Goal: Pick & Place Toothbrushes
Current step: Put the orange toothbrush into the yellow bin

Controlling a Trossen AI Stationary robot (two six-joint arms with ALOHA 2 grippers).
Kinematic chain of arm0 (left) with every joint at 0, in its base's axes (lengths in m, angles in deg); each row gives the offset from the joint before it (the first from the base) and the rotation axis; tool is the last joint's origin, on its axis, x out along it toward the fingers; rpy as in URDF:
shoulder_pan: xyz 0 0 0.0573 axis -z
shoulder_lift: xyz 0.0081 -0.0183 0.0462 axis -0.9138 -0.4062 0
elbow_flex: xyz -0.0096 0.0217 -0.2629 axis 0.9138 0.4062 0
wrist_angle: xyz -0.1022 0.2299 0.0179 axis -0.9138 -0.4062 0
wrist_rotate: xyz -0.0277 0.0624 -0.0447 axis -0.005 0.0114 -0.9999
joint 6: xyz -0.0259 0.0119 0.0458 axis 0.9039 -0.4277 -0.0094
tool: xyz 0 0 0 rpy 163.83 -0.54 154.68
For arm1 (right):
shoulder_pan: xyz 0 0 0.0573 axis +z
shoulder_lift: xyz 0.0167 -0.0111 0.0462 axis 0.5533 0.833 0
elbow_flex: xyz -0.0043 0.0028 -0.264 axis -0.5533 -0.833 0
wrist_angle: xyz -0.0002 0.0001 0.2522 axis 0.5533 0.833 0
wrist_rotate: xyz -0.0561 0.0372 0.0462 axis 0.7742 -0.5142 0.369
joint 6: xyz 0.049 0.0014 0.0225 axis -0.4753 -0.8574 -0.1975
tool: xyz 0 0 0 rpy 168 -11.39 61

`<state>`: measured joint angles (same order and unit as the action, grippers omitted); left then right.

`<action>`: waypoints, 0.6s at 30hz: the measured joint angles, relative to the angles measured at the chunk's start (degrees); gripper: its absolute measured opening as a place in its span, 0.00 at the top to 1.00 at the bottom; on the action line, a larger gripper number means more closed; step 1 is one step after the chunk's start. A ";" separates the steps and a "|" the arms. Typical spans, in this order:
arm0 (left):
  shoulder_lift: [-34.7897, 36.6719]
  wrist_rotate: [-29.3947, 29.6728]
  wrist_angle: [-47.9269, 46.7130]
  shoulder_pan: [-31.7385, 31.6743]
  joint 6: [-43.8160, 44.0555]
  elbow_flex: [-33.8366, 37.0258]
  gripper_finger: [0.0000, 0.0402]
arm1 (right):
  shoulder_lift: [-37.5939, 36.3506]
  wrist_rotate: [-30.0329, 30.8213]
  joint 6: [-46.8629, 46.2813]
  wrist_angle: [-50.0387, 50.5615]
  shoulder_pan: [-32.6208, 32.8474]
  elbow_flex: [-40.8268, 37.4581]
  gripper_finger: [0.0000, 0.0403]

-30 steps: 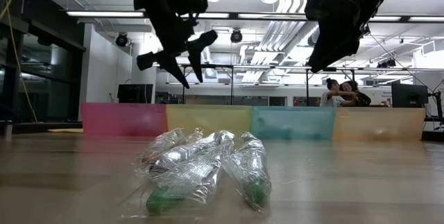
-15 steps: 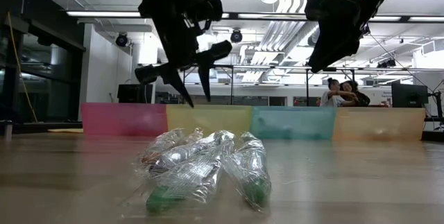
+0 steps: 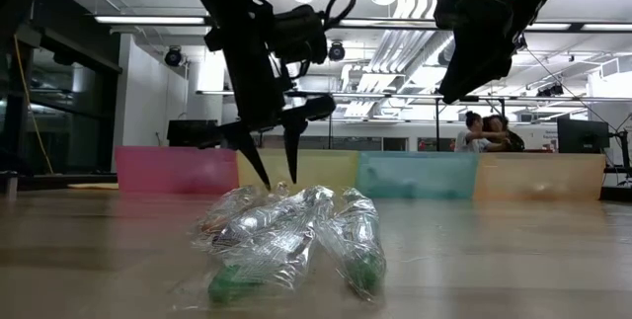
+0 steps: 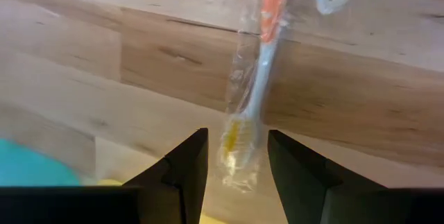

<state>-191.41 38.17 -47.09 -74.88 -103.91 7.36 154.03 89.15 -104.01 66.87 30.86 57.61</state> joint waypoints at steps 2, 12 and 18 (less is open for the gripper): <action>-0.33 -0.05 -0.04 0.00 0.00 0.02 0.64 | 0.00 0.00 0.00 0.02 -0.02 0.00 0.53; -1.22 -1.16 -0.33 0.00 -0.44 0.02 0.78 | 0.00 0.00 0.00 -0.02 -0.02 -0.02 0.53; -1.22 -1.16 -0.28 -0.05 -0.24 0.02 0.98 | 0.00 0.00 0.00 -0.02 0.00 -0.02 0.53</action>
<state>-192.63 37.01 -47.36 -74.93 -104.16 7.38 154.03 89.15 -104.01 66.85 30.86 57.59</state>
